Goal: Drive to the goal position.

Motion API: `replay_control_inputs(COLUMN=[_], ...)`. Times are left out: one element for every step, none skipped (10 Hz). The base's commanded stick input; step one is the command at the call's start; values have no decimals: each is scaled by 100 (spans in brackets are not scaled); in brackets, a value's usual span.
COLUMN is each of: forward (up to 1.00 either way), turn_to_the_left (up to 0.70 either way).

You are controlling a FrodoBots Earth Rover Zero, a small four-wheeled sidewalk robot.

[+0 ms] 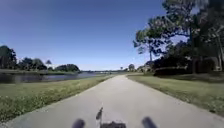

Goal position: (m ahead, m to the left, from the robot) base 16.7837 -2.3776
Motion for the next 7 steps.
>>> replay_control_inputs(forward=[85,85,85,85,85,85,85], turn_to_the_left=[0,0,0,0,0,0,0])
